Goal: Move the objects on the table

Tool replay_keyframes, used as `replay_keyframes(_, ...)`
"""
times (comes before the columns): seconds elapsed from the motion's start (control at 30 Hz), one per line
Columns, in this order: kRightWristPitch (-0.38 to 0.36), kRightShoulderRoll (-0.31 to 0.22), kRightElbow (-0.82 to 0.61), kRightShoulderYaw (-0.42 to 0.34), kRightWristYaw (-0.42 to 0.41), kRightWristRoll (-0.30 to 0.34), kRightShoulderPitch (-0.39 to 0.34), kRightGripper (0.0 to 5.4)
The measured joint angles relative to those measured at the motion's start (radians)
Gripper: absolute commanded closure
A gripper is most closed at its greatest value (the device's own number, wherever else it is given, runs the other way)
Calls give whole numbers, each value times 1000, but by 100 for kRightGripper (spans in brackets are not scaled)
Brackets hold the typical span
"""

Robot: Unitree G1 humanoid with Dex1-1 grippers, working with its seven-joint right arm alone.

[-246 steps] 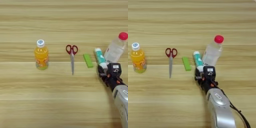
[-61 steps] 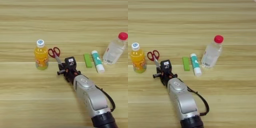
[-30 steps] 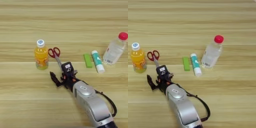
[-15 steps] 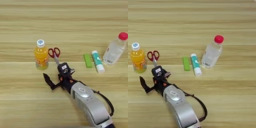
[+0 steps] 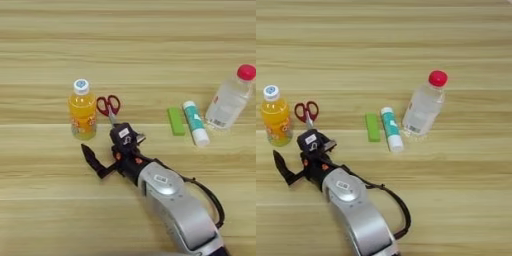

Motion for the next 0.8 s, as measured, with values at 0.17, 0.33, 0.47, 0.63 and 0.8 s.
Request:
replay_keyframes(0.17, -29, 22, 49, 20, 0, -5, -34, 3)
replay_keyframes(0.33, -43, 27, 74, 25, 0, -8, -57, 3)
replay_keyframes(0.47, -48, 38, 97, 31, -1, -11, -78, 3)
replay_keyframes(0.63, -49, 38, 120, 31, -2, -15, -94, 3)
replay_keyframes(0.8, -50, 38, 140, 31, -3, -17, -113, 3)
